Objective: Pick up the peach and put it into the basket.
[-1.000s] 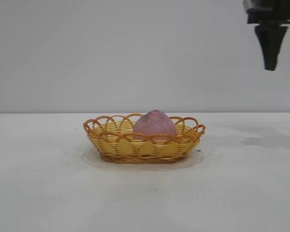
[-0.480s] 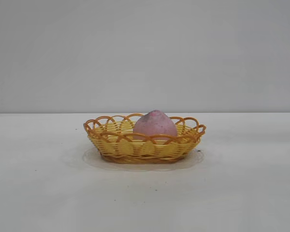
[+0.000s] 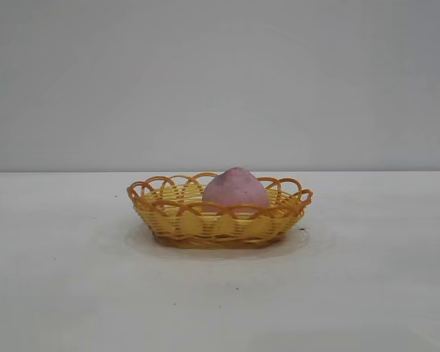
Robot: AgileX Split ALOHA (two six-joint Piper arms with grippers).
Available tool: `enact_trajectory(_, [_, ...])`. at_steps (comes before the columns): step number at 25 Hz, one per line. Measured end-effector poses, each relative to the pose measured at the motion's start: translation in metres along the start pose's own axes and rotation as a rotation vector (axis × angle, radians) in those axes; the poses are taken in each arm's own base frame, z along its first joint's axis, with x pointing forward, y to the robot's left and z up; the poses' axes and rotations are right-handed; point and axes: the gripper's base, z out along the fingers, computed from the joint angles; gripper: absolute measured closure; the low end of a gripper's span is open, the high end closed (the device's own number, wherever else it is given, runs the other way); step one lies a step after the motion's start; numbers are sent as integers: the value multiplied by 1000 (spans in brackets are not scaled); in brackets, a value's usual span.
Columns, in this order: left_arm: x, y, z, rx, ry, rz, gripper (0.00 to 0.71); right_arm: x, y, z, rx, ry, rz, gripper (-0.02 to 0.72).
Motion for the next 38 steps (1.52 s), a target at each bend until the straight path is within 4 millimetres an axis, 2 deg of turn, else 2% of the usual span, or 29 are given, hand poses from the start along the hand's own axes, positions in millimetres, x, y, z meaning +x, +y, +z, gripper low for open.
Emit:
enact_trajectory(17, [0, 0, 0, 0, 0, 0, 268, 47, -3, -41, -11, -410, 17, 179])
enact_trajectory(38, [0, 0, 0, 0, 0, 0, 268, 49, -3, -42, -12, -420, 20, 179])
